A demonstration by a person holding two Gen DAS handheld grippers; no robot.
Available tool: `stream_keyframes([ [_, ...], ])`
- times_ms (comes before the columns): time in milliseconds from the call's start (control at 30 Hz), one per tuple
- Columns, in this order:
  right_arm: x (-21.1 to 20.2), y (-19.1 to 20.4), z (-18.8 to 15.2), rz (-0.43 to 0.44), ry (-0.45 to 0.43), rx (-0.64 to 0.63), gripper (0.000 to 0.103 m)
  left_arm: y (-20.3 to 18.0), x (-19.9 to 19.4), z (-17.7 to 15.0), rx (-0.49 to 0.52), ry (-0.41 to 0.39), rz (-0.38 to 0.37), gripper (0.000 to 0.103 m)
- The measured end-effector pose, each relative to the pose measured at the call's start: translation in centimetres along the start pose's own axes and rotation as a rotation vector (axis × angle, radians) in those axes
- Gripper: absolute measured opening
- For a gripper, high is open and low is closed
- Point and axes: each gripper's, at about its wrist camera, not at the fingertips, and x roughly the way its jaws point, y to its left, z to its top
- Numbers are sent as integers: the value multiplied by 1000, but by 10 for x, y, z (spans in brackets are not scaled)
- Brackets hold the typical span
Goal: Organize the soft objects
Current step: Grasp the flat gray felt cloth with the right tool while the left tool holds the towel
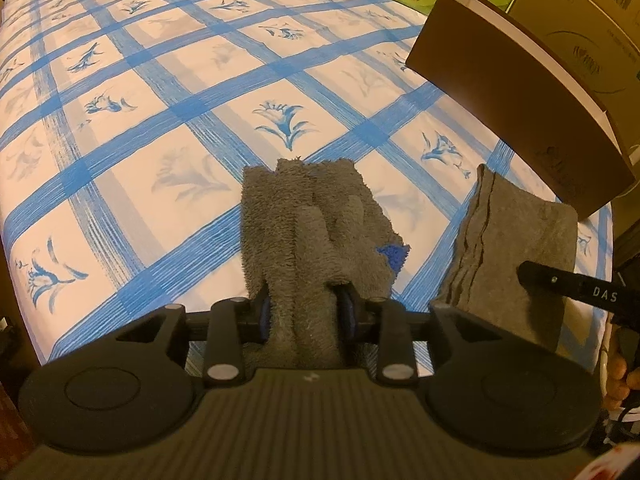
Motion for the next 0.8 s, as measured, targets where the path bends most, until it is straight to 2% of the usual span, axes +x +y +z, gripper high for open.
stream_keyframes([
  [33,0,2,0,-5,-1,-7,21,-1,0,0,4,0,4,29],
  [67,0,4,0,-12,-3,-23,10,-1,1,1,6,1,7,29],
  [100,-1,7,0,-25,-7,-52,8,-2,2,1,7,2,11,31],
  [600,-2,20,0,-51,-16,-111,7,-6,3,2,37,3,32,26],
  [800,-6,24,3,-44,-22,-119,6,-9,1,2,53,-3,36,19],
])
